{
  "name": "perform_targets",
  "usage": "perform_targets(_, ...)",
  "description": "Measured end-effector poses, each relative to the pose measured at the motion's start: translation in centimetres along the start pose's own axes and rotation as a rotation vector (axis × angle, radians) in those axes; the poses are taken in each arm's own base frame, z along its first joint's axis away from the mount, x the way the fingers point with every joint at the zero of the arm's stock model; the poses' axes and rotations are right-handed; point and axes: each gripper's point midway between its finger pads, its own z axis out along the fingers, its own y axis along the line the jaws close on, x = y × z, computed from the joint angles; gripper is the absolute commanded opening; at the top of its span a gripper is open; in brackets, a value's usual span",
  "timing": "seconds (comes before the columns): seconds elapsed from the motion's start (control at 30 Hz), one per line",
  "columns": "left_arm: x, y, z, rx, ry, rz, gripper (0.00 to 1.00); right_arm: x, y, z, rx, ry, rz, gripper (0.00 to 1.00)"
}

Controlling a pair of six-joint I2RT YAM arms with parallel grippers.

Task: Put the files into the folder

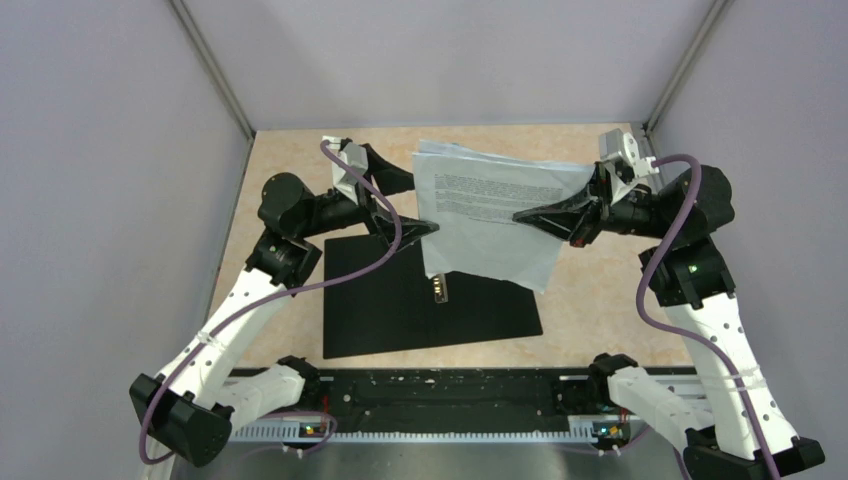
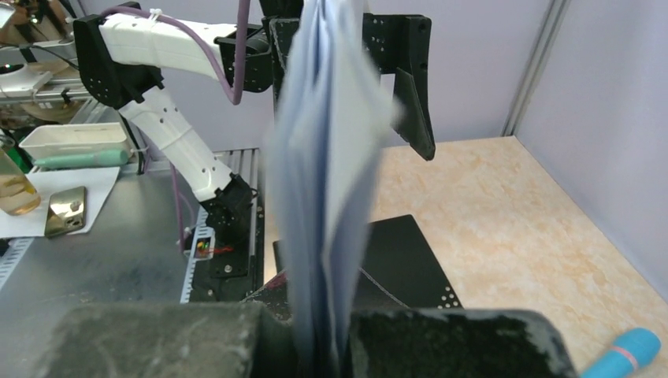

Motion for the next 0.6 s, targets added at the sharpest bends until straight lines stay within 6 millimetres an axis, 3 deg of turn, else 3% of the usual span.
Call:
perform_targets(0.23, -1.0, -1.6, 0.5, 0.091, -0.009, -0.036, 0.84, -0.1, -0.4, 0.5, -0.03, 0.008, 0.026, 0.0)
perform_targets(0.43, -0.5, -2.3, 1.3, 0.144, 0.003, -0.077, 0.64, 0.5, -1.8, 1.2, -0.033, 0.014, 0.064, 0.0)
perform_targets(0.5, -0.3, -2.3, 1.5, 0.147, 0.006, -0.092, 0.43, 0.7, -2.2, 1.3, -0.035, 0.017, 0.076, 0.0)
perform_targets(0.57, -0.2, -2.2, 1.6, 0.144, 0.006, -0.103, 0.05, 1.0, -2.5, 1.5, -0.038, 0.021, 0.085, 0.0)
perform_targets(0.6, -0.3, -2.2, 1.6, 0.142, 0.003, -0.107, 0.0, 1.0, -2.7, 1.6, -0.038, 0.021, 0.089, 0.0)
